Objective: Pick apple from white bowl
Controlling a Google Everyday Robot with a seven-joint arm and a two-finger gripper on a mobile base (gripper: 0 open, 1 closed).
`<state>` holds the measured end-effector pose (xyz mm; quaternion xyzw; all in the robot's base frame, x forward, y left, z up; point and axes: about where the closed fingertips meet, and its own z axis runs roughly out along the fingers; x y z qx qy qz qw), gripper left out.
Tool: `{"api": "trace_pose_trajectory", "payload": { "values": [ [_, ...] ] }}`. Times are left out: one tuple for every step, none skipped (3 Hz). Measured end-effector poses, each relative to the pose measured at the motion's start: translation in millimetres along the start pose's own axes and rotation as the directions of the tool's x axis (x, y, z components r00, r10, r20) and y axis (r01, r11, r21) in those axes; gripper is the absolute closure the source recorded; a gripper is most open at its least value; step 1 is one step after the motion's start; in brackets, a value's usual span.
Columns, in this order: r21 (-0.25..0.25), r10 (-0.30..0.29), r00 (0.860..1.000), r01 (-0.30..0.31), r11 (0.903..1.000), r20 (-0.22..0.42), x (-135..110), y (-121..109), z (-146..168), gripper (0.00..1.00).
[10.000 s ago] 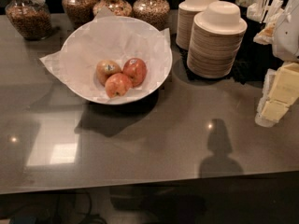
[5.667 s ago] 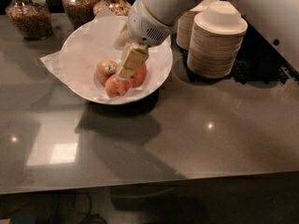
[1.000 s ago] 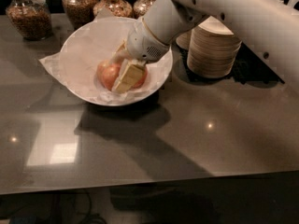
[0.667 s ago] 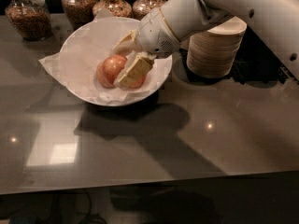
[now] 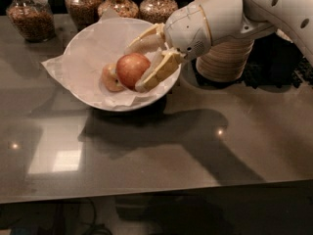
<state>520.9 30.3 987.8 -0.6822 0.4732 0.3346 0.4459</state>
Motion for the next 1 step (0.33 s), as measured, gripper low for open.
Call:
{"api": "trace_pose_trajectory", "payload": {
  "values": [
    [0.0,0.0,1.0,0.0,1.0,0.0,-0.1,0.0,0.1,1.0]
  ]
}}
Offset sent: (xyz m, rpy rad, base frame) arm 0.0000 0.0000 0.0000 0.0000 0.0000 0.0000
